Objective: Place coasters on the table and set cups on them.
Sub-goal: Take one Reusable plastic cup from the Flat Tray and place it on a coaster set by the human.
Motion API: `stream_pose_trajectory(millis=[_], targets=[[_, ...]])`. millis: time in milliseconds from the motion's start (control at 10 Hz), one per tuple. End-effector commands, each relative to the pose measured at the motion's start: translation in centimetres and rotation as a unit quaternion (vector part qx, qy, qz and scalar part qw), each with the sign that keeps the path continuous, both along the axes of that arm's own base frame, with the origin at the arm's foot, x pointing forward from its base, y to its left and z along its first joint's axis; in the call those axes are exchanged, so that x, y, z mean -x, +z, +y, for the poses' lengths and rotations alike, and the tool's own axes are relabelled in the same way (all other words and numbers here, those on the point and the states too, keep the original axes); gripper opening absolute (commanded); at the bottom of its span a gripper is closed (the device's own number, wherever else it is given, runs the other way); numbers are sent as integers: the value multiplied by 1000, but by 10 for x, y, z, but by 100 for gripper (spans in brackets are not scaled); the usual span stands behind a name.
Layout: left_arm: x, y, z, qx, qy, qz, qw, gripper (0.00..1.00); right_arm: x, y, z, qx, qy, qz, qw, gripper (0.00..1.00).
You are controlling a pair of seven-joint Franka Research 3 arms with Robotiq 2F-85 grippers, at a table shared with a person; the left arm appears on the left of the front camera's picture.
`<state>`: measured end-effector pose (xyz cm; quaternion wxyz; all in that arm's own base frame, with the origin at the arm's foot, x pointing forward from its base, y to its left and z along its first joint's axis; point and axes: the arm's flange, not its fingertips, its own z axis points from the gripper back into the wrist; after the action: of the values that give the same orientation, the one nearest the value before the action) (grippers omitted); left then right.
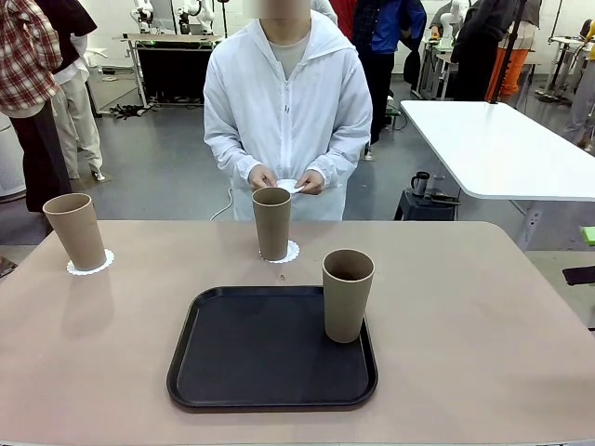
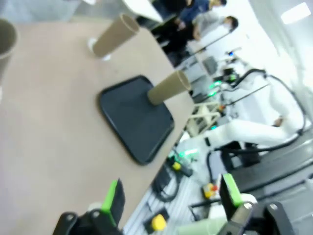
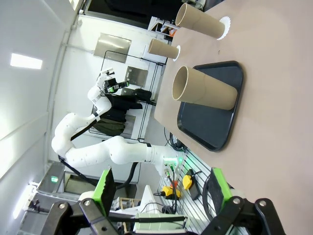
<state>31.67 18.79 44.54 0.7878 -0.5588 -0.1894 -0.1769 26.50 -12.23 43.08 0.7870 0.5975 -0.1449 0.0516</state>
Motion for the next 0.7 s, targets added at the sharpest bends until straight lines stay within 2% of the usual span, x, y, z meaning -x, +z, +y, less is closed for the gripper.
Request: stream_pose_trajectory(millis=[0,100,200,400,500,600], targets=[[-11,-16,42,6,-30,23,999,100,-1,0,-1,-6,3,-9,1000,100],[-4,-22,54,2,-43,36,998,100,-1,0,-1,-6,3,-9,1000,100],[-2,-21,64,9,-34,35,999,100,-1,0,-1,-6,3,-9,1000,100],[8,-20,68,20,-48,11,999,100,-1,0,-1,-6,3,-9,1000,100],[2,-27,61,24,-25,39,999,100,-1,0,-1,-6,3,-9,1000,100],[2,-27,61,24,-25,39,999,100,-1,0,-1,-6,3,-9,1000,100]])
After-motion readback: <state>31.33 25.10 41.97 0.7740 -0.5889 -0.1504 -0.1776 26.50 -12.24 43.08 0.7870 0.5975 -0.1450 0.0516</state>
